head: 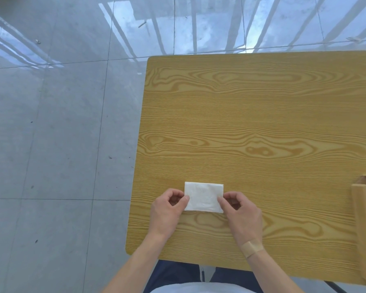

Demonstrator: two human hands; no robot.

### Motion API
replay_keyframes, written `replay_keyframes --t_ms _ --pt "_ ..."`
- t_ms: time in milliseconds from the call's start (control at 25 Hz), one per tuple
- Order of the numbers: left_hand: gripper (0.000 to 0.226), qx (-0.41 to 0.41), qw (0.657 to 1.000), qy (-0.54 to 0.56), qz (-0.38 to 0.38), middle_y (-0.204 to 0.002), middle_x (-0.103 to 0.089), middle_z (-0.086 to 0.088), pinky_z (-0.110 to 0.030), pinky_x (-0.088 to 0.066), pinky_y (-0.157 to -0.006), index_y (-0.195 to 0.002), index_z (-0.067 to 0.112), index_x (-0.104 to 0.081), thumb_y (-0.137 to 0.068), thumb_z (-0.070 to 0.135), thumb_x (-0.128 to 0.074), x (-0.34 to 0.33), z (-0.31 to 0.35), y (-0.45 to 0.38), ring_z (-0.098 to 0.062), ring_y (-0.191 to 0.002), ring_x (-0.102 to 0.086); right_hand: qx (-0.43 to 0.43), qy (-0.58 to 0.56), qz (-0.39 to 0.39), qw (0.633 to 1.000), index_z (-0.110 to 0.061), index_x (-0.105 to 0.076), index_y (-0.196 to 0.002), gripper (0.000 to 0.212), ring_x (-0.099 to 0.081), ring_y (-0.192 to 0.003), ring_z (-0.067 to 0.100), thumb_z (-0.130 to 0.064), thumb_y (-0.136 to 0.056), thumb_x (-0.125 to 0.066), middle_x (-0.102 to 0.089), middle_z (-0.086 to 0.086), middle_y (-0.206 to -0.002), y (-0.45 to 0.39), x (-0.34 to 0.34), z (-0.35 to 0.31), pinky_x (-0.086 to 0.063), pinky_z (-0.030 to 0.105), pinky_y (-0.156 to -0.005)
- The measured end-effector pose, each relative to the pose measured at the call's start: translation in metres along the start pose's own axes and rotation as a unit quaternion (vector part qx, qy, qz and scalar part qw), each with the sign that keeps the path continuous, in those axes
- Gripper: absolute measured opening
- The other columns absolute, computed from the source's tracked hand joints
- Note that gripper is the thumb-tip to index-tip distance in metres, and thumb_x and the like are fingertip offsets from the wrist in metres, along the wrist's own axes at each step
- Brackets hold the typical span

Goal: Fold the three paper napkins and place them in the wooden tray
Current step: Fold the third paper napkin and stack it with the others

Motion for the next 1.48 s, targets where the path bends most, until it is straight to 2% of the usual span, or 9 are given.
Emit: replay_keyframes --t_ms 320,720,920,1040,1120,1240,1320,1480 --pt "0.008 -0.003 1.0 -0.012 0.003 -0.077 -0.069 0.021 -0.011 -0.049 -0.063 -0.079 0.032 -0.069 -0.083 0.032 -0.076 0.001 0.0 -0.003 0.001 -0.07 -0.064 0.001 0.011 0.012 1.0 -0.036 -0.065 -0.074 0.012 -0.062 -0.072 -0.006 -0.034 -0.079 -0.076 -0.068 -0.017 -0.069 0.001 0.001 -0.002 -0.047 0.019 -0.063" --pt "0.011 -0.004 0.999 -0.031 0.012 -0.075 -0.068 0.023 -0.01 -0.048 -0.059 -0.077 0.034 -0.067 -0.082 0.034 -0.076 0.0 0.002 -0.002 0.001 -0.07 -0.064 -0.001 0.032 0.025 0.999 -0.035 -0.064 -0.074 0.013 -0.062 -0.066 -0.003 -0.034 -0.079 -0.076 -0.067 -0.015 -0.067 -0.001 0.002 -0.004 -0.052 0.025 -0.063" --pt "0.014 -0.001 0.998 -0.052 0.03 -0.069 -0.067 0.014 -0.016 -0.05 -0.057 -0.074 0.033 -0.065 -0.081 0.035 -0.077 0.0 0.003 -0.002 -0.002 -0.066 -0.062 0.006 0.061 0.024 0.998 -0.034 -0.061 -0.074 0.015 -0.062 -0.065 0.001 -0.036 -0.079 -0.075 -0.066 -0.014 -0.066 -0.003 0.002 -0.006 -0.054 0.032 -0.062" --pt "0.014 -0.008 0.998 -0.057 0.025 -0.073 -0.066 0.01 -0.021 -0.052 -0.061 -0.078 0.035 -0.063 -0.08 0.037 -0.077 0.001 0.006 -0.003 -0.003 -0.07 -0.061 0.001 0.073 0.018 0.997 -0.036 -0.057 -0.082 0.019 -0.062 -0.065 0.0 -0.037 -0.078 -0.075 -0.066 -0.014 -0.068 -0.005 0.002 -0.007 -0.053 0.031 -0.06" --pt "0.017 -0.052 0.995 -0.083 0.023 -0.086 -0.063 0.015 -0.02 -0.05 -0.07 -0.087 0.038 -0.062 -0.079 0.041 -0.076 0.006 0.015 -0.005 -0.001 -0.083 -0.057 0.026 0.076 0.015 0.997 -0.04 -0.055 -0.095 0.028 -0.061 -0.069 0.001 -0.038 -0.077 -0.076 -0.065 -0.016 -0.076 -0.004 0.003 -0.012 -0.052 0.03 -0.061" --pt "0.038 -0.159 0.965 -0.208 0.021 -0.107 -0.056 0.016 -0.021 -0.043 -0.085 -0.113 0.033 -0.063 -0.078 0.044 -0.075 0.008 0.036 -0.013 -0.006 -0.102 -0.046 0.137 0.181 0.017 0.974 -0.031 -0.057 -0.123 0.051 -0.055 -0.096 0.01 -0.037 -0.077 -0.078 -0.059 -0.013 -0.108 -0.004 0.002 -0.028 -0.05 0.031 -0.079" --pt "0.047 -0.198 0.939 -0.28 0.002 -0.111 -0.054 0.009 -0.028 -0.043 -0.09 -0.121 0.03 -0.063 -0.078 0.045 -0.075 0.004 0.044 -0.019 -0.012 -0.106 -0.043 0.19 0.281 -0.003 0.941 -0.028 -0.059 -0.128 0.057 -0.049 -0.107 0.019 -0.04 -0.076 -0.078 -0.055 -0.005 -0.121 -0.006 -0.005 -0.038 -0.047 0.037 -0.088" --pt "0.041 -0.26 0.893 -0.367 -0.02 -0.112 -0.055 0.006 -0.031 -0.046 -0.087 -0.117 0.028 -0.064 -0.08 0.046 -0.071 -0.006 0.055 -0.019 -0.015 -0.107 -0.046 0.233 0.385 -0.027 0.893 -0.025 -0.066 -0.119 0.052 -0.053 -0.107 0.026 -0.039 -0.072 -0.08 -0.06 -0.001 -0.121 -0.007 -0.015 -0.049 -0.047 0.039 -0.08"
Point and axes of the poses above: each hand's wrist, its own y-axis away from the middle knuckle, its own x-axis out of the back of the hand, z = x × y, the point moved 8 cm from there along -y, towards the middle knuckle
